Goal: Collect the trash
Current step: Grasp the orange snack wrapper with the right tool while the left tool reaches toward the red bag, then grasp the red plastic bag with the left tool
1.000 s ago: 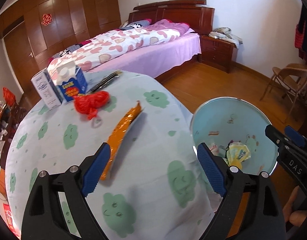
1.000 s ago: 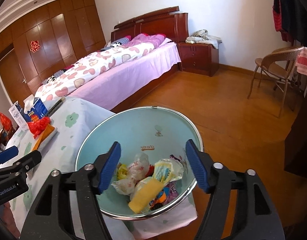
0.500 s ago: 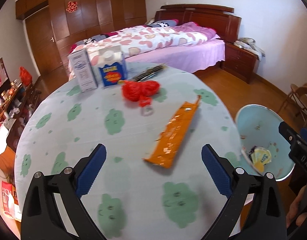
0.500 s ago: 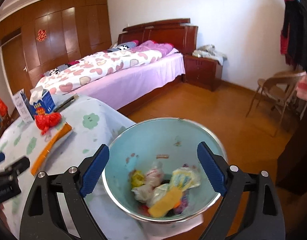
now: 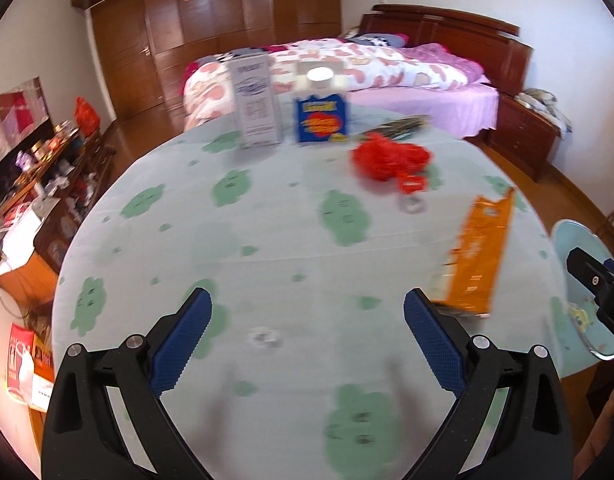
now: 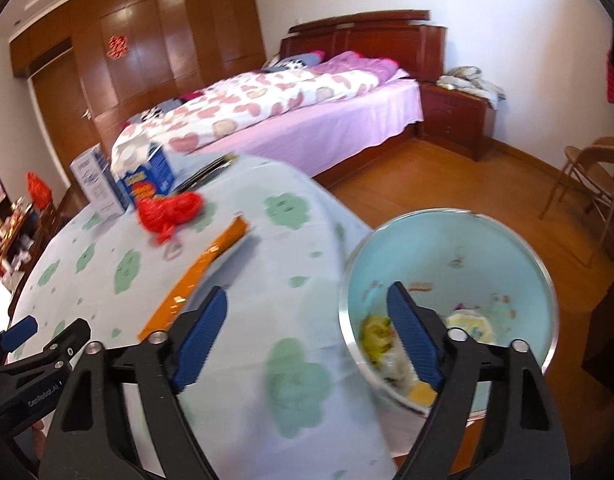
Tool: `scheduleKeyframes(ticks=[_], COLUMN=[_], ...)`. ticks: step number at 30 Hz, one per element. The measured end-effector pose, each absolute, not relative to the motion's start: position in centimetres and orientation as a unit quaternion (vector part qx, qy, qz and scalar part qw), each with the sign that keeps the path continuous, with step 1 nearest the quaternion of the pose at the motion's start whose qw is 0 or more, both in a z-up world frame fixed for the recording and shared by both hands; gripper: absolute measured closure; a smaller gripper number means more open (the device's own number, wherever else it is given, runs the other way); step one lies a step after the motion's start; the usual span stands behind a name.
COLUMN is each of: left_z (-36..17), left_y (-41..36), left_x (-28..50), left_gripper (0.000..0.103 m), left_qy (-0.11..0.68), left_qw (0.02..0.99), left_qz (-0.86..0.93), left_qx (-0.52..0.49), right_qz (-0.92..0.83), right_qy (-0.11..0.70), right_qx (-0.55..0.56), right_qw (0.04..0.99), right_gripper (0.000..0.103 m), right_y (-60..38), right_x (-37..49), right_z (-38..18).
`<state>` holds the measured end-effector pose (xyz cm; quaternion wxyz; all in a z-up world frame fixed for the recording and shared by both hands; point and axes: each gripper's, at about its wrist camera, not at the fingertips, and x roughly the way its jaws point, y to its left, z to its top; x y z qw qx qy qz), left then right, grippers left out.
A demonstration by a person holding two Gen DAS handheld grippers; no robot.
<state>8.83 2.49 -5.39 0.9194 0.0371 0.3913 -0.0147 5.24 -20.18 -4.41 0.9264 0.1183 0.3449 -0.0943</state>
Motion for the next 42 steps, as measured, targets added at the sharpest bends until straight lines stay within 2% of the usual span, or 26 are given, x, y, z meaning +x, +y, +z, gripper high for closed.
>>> scheduleKeyframes(ticks=[2, 6, 12, 14, 16, 22, 30, 32, 42], left_z=[-5.7, -6.3, -6.6, -6.7, -6.8, -7.1, -6.5, -6.0, -5.7], left_y=[4.0, 6.6, 8.2, 8.5, 8.8, 8.2, 4.4, 2.9, -4.1], left_x=[9.1, 9.8, 10.8, 11.2, 11.6, 13.7, 17.9, 19.2, 26.0], left_gripper=[0.008, 0.008, 0.009, 0.009, 0.009, 0.011, 0.022, 0.023, 0.022], left_qy=[0.396, 0.401, 0.399, 0.400, 0.402, 0.409, 0.411, 0.406, 0.401], left_qw=[0.918, 0.916, 0.917, 0.916, 0.916, 0.912, 0.907, 0.908, 0.907], left_qz=[-0.004, 0.010, 0.010, 0.006, 0.003, -0.026, -0.089, -0.103, -0.128], left_qx=[0.026, 0.010, 0.009, 0.006, 0.004, 0.007, 0.002, 0.007, 0.015], right_qz=[-0.079, -0.063, -0.052, -0.046, -0.035, 0.005, -0.024, -0.040, -0.046], right_qy=[0.354, 0.367, 0.409, 0.421, 0.427, 0.413, 0.364, 0.353, 0.357], right_qx=[0.121, 0.128, 0.140, 0.149, 0.160, 0.163, 0.114, 0.083, 0.106], right_qw=[0.924, 0.919, 0.900, 0.894, 0.889, 0.896, 0.924, 0.931, 0.927], right_gripper=[0.032, 0.033, 0.045, 0.062, 0.074, 0.091, 0.092, 0.092, 0.092], right_y=[-18.6, -16.8, -14.0, -13.9, -14.2, -15.1, -17.0, -17.7, -21.4], right_x=[6.4, 8.3, 12.2, 12.9, 13.4, 13.9, 14.4, 15.2, 16.7], right_z=[-4.7, -5.1, -6.7, -7.0, -7.4, -7.2, -5.1, -4.7, -5.3])
